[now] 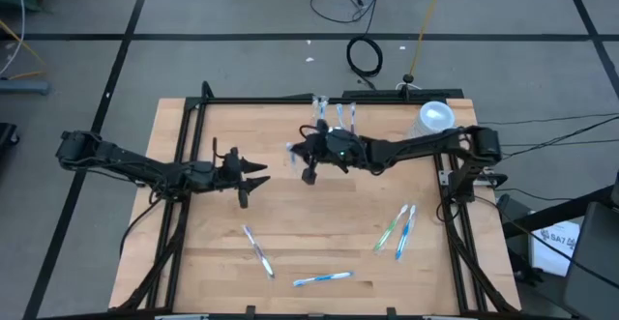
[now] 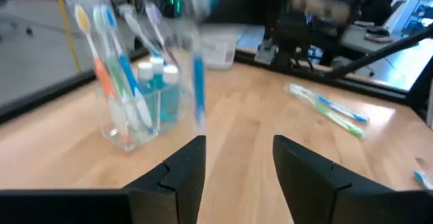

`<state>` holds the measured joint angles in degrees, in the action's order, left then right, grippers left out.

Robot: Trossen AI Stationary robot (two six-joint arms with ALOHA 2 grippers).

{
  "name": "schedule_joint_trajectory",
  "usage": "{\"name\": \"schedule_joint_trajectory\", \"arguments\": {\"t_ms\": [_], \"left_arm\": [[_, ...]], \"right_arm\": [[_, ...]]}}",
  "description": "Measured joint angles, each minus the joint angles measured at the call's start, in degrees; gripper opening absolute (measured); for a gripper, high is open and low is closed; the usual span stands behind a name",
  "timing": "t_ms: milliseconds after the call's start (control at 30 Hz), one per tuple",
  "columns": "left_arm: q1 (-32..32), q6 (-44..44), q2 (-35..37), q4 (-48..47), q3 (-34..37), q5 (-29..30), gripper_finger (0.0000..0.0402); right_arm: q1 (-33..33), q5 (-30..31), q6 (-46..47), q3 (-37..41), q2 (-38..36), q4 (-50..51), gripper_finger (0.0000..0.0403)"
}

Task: Pick & Place toothbrushing station
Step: Put the top left blue toothbrush into the right section of the transparent organizer

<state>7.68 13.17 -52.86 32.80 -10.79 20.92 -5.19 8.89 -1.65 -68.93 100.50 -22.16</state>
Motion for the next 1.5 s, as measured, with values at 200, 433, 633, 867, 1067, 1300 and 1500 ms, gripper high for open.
{"name": "schedule_joint_trajectory", "arguments": {"t_ms": [200, 433, 633, 867, 1067, 1300, 1500], "left_arm": [[0.0, 2.5, 0.0, -3.2, 0.0, -0.2, 0.0171], [0.0, 4.1, 0.0, -4.1, 0.0, -0.2, 0.0166], [0.0, 3.9, 0.0, -4.8, 0.0, 0.0, 0.0166], [0.0, 3.4, 0.0, -4.8, 0.0, 0.1, 0.0166], [0.0, 3.3, 0.0, -4.8, 0.0, 0.1, 0.0166], [0.0, 3.5, 0.0, -4.8, 0.0, 0.1, 0.0166], [0.0, 3.5, 0.0, -4.8, 0.0, 0.1, 0.0166]], "right_arm": [[2.1, 20.4, -0.4, 0.5, -6.6, 8.3, 0.0014], [3.1, 44.4, 1.0, 8.4, -11.1, 4.4, 0.0014], [2.3, 44.8, 0.6, 17.9, -12.2, -13.5, 0.0013], [5.7, 46.7, -9.3, 20.3, -12.3, -26.1, 0.0013], [8.9, 59.2, -12.9, 20.3, -12.3, -26.5, 0.0013], [8.2, 60.2, -4.5, 20.3, -12.3, -19.0, 0.0013], [5.4, 59.8, 9.7, 20.3, -12.3, -7.7, 0.0013]]}}
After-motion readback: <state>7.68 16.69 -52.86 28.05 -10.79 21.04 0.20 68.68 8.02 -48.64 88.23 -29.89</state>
